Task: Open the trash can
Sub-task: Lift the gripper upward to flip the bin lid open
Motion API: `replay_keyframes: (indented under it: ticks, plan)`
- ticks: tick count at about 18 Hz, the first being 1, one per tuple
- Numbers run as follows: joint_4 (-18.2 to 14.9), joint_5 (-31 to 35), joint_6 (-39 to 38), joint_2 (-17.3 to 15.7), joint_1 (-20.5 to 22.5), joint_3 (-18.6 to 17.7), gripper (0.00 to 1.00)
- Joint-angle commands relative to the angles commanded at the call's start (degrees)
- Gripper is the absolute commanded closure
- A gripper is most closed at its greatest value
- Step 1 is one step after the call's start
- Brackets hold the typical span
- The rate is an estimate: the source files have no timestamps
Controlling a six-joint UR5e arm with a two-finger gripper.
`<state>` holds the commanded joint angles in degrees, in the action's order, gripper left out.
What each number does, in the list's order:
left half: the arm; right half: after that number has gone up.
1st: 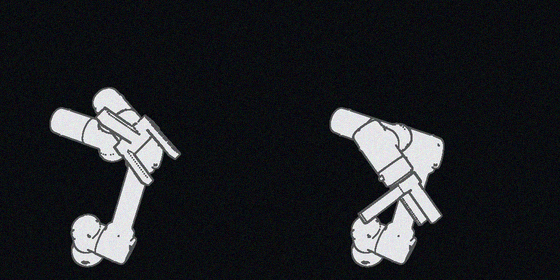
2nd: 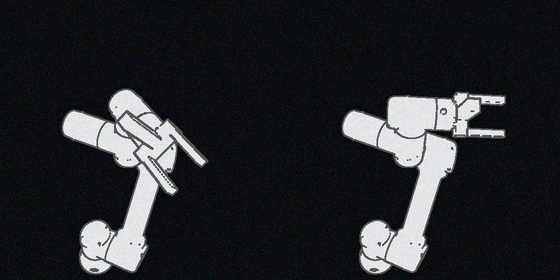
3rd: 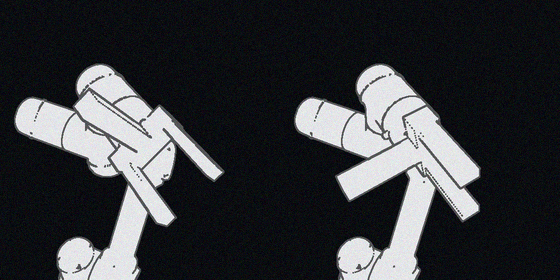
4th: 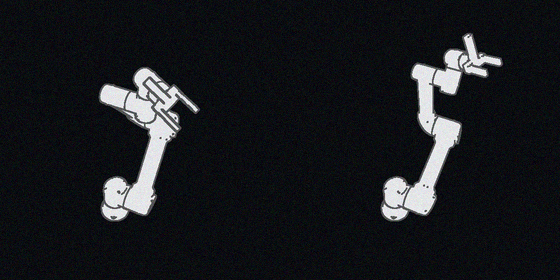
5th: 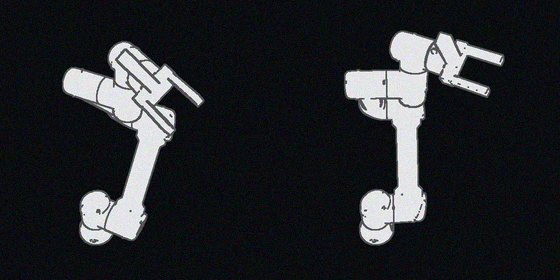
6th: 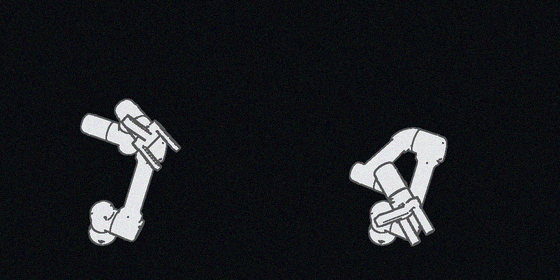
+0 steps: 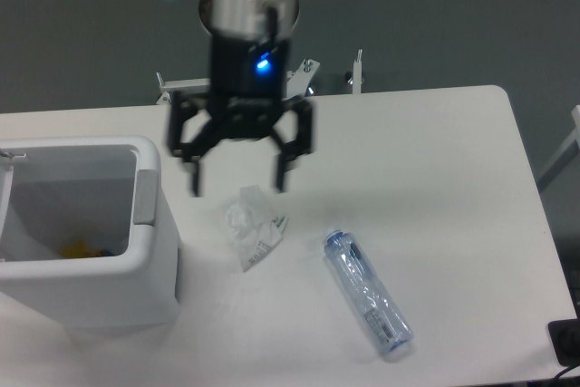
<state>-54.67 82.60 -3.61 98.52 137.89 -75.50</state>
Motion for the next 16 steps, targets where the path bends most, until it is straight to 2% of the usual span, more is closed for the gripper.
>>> replay_keyframes:
  ticks: [2, 4, 6, 8, 9, 13, 14, 16]
  plan:
    - [-0.96, 1.94, 4.11, -0.26, 2.11, -0.26, 0.00]
    - [-5.60, 4.23, 13.84, -0.96, 4.92, -1.66, 0.00]
    - [-10.27, 9.04, 26.13, -2.10, 6.15, -3.68, 0.00]
    - [-12.82, 13.01, 37.83, -4.20, 8.08, -6.66, 0.00]
    - [-14.57, 13.20, 43.98, -5.96, 11.40, -9.38, 0.00]
    - [-14.59, 13.29, 60.62, -10.45, 17.66, -17.20, 0.00]
    - [-14.50, 12.94, 63.17, -10.63, 19.15, -18.88, 0.00]
    - [-14.50, 12.85, 63.38, -10.55, 19.69, -19.25, 0.00]
